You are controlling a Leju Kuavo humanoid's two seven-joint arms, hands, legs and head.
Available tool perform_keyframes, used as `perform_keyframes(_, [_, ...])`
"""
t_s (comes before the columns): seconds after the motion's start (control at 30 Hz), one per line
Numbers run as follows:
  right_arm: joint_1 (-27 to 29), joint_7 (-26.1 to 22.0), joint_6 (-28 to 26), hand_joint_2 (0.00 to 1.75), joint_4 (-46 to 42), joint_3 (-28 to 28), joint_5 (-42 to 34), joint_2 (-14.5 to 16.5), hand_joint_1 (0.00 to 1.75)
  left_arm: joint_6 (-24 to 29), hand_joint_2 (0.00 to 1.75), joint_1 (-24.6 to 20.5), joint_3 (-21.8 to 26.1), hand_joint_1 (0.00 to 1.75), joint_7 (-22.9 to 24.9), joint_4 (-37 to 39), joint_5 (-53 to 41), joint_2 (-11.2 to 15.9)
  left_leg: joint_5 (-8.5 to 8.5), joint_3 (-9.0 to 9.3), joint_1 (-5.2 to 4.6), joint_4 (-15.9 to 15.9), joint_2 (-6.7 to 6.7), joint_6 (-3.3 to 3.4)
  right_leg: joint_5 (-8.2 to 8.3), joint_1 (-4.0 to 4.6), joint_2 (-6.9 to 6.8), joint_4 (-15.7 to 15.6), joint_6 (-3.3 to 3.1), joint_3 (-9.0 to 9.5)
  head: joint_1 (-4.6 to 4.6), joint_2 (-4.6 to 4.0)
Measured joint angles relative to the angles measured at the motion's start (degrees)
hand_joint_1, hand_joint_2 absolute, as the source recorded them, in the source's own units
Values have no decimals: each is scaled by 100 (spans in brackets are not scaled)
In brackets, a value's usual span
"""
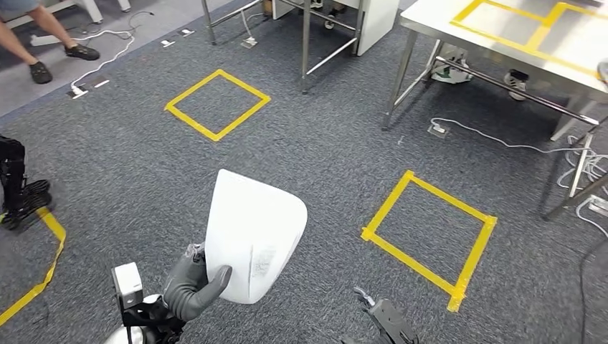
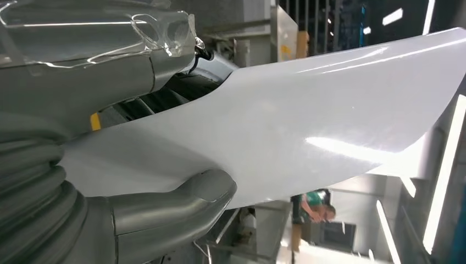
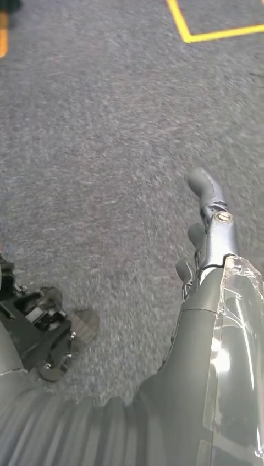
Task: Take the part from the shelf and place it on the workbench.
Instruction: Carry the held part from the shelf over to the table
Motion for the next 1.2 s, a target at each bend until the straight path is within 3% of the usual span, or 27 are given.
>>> perform_keyframes(0.07, [-18,-13,-1,175,11,-7,-8,-3,0,-3,175,14,-1,175,1,-4,-8,-5,11,-22,-23,-7,191,15,-344,-11,-267,796,-24,-377,11,0])
perform_keyframes(0.1, [-15,-17,-1,175,21,-8,-10,-4,0,-5,175,19,-1,175,2,-2,-13,-7,10,-31,-29,-5,284,14,-443,-29,-307,1083,-5,-500,10,0])
perform_keyframes(0.13, [-4,-21,-1,175,31,-9,-13,-4,0,-8,175,20,-1,175,2,2,-19,-8,8,-37,-31,-2,372,10,-455,-51,-332,1160,40,-510,10,0])
perform_keyframes(0.17, [6,-23,-2,175,42,-11,-15,-5,0,-11,175,17,-1,175,2,7,-22,-11,2,-40,-31,6,453,1,-381,-72,-366,987,101,-389,11,0])
perform_keyframes(0.2, [13,-27,-4,175,53,-14,-18,-8,0,-18,175,13,-1,175,2,12,-26,-16,-9,-39,-29,22,529,-16,-250,-91,-442,598,164,-153,11,0])
perform_keyframes(0.27, [7,-45,-10,175,69,-21,-28,-10,0,-39,175,1,-1,175,0,17,-36,-27,-50,-40,-48,73,665,-78,-41,-86,-693,-203,205,310,8,0])
perform_keyframes(0.33, [2,-79,-16,175,86,-23,-37,-9,0,-59,175,-9,-2,175,-4,16,-50,-34,-81,-34,-75,106,781,-151,15,-47,-780,-478,133,458,4,0])
perform_keyframes(0.4, [20,-121,-24,175,114,-22,-42,-10,0,-67,175,-18,-3,175,-6,14,-63,-39,-100,-17,-64,113,863,-215,42,-52,-637,-469,55,439,2,0])
perform_keyframes(0.47, [36,-157,-27,175,141,-19,-43,-3,0,-64,175,-17,-1,175,-13,10,-73,-37,-252,-66,-24,288,659,-277,70,-100,-501,-480,-14,436,-5,0])
perform_keyframes(0.53, [21,-179,-22,175,164,-15,-39,12,0,-44,175,24,3,175,-34,10,-77,-23,-621,-319,6,889,297,-313,91,-115,-366,-484,-74,431,-13,0])
perform_keyframes(0.6, [0,-195,-13,175,196,-12,-29,32,0,-11,175,88,4,175,-59,13,-78,-1,-936,-675,9,1636,144,-314,107,-85,-210,-481,-112,414,-13,0])
perform_keyframes(0.63, [-4,-200,-6,175,215,-10,-24,43,0,7,175,114,4,175,-71,14,-78,11,-946,-764,9,1801,121,-303,116,-69,-123,-479,-124,409,-12,0])
perform_keyframes(0.67, [-5,-204,-1,175,239,-7,-18,54,0,27,175,133,5,175,-85,14,-78,23,-840,-743,8,1736,103,-282,124,-56,-37,-478,-132,408,-13,0])
perform_keyframes(0.7, [-8,-209,4,175,262,-4,-12,64,0,50,175,145,6,175,-101,14,-78,34,-636,-603,8,1432,55,-250,131,-45,49,-477,-130,412,-13,0])
perform_keyframes(0.77, [-25,-225,13,175,305,2,-1,94,0,100,175,166,7,175,-133,13,-74,67,-262,-223,15,629,-233,-160,150,-28,202,-472,-109,409,-8,0])
perform_keyframes(0.83, [-53,-243,22,175,342,6,11,124,0,135,175,182,6,175,-159,12,-60,95,-149,-41,0,225,-429,-102,183,-37,336,-469,-55,362,-12,0])
perform_keyframes(0.9, [-72,-253,35,175,378,10,22,137,0,163,175,186,5,175,-174,4,-43,110,-132,-29,-25,170,-318,-73,230,-59,460,-492,20,304,-21,0])
perform_keyframes(0.93, [-76,-257,44,175,396,15,26,142,0,174,175,184,4,175,-177,-1,-38,114,-98,-13,-20,120,-243,-53,233,-59,398,-477,45,271,-19,0])
perform_keyframes(0.97, [-86,-261,55,175,414,20,32,146,0,180,175,184,4,175,-181,-11,-33,114,-59,5,-14,66,-157,-30,182,-48,245,-382,54,203,-11,0])
perform_keyframes(1.03, [-134,-264,71,175,453,27,37,154,0,188,175,192,3,175,-185,-26,-28,113,-6,22,-9,-10,27,-1,-87,-39,-161,166,27,-80,4,0])
perform_keyframes(1.07, [-161,-265,77,175,474,28,38,156,0,192,175,200,2,175,-187,-31,-27,114,-2,12,-16,-15,120,7,-262,-45,-271,567,19,-272,8,0])
perform_keyframes(1.13, [-179,-265,82,175,522,30,38,161,0,199,175,210,2,175,-186,-31,-25,118,-3,-7,-22,-11,308,4,-453,-76,-327,1128,67,-520,8,0])
perform_keyframes(1.17, [-177,-265,85,175,545,32,38,161,0,202,175,212,1,175,-186,-31,-23,118,-7,-11,-22,-7,395,-3,-430,-93,-348,1104,121,-482,9,0])
perform_keyframes(1.2, [-177,-265,86,175,563,33,39,161,0,207,175,212,1,175,-186,-31,-21,118,-14,-11,-20,2,477,-17,-331,-108,-399,835,184,-313,10,0])
